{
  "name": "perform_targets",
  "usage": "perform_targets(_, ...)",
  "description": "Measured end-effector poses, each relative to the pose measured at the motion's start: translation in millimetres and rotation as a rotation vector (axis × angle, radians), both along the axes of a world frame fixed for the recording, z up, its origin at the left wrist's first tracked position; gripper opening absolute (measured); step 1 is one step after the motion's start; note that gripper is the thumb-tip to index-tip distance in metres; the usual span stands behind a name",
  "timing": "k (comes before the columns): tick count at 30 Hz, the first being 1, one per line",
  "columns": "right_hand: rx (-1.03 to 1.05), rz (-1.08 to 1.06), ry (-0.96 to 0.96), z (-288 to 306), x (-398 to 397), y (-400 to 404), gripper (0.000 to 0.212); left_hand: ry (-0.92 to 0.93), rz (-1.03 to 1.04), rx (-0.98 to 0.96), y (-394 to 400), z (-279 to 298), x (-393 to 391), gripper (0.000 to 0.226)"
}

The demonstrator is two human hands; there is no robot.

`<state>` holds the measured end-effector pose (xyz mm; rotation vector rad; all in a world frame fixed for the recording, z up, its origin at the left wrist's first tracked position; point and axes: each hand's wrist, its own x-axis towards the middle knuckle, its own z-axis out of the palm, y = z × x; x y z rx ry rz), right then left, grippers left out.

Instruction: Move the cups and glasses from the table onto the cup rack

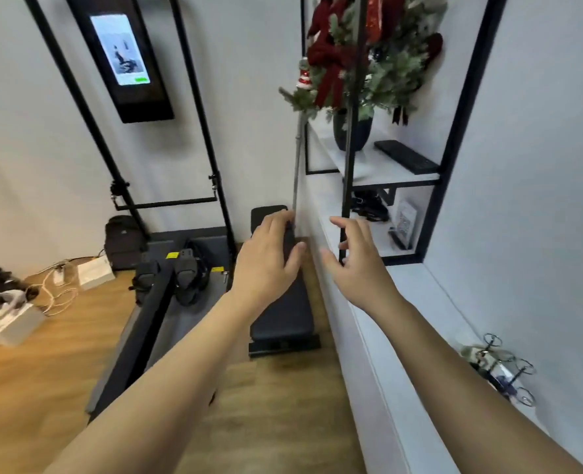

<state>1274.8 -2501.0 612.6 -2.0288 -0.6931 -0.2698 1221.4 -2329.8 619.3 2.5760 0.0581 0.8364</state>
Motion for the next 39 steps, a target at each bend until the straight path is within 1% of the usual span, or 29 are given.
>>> perform_targets(5,-0.01,0.269,0.009,7.8,-70.5,111.4,0.046,0.039,0.177,-0.061,86.0,-2.5,-115.9,0.045)
perform_targets(10,-0.044,0.567,0.002,3.9,-191.8,221.3,0.04,0.03,0.455,-0.074,167.9,-7.4,-268.9,0.041)
perform_targets(13,-0.027,0.73,-0.002,-1.0,-287.4,274.7,0.035,0.038,0.607,-0.083,202.5,-8.9,-375.2,0.042)
perform_targets(17,-0.034,0.878,0.031,-7.8,-420.6,331.8,0.044,-0.005,0.758,-0.09,232.3,-11.2,-520.6,0.041)
perform_targets(20,-0.054,1.009,0.036,-12.7,-522.1,367.4,0.043,-0.027,0.89,-0.086,248.7,-13.0,-629.2,0.039)
perform_targets(24,-0.078,1.15,0.047,-20.0,-647.6,407.8,0.045,-0.062,1.061,-0.149,263.6,-20.2,-759.8,0.039)
perform_targets(29,-0.11,1.243,-0.006,-22.9,-761.4,459.8,0.047,-0.124,1.217,-0.214,285.1,-30.0,-875.7,0.038)
perform_targets(33,-0.083,1.261,-0.022,-33.1,-822.3,508.2,0.046,-0.142,1.291,-0.241,314.0,-39.4,-936.7,0.038)
perform_targets(35,-0.082,1.269,-0.018,-42.6,-852.4,539.2,0.046,-0.133,1.314,-0.245,337.2,-47.2,-964.6,0.038)
perform_targets(39,-0.097,1.309,0.012,-59.1,-912.6,623.4,0.047,-0.103,1.363,-0.259,411.4,-59.5,-1019.0,0.039)
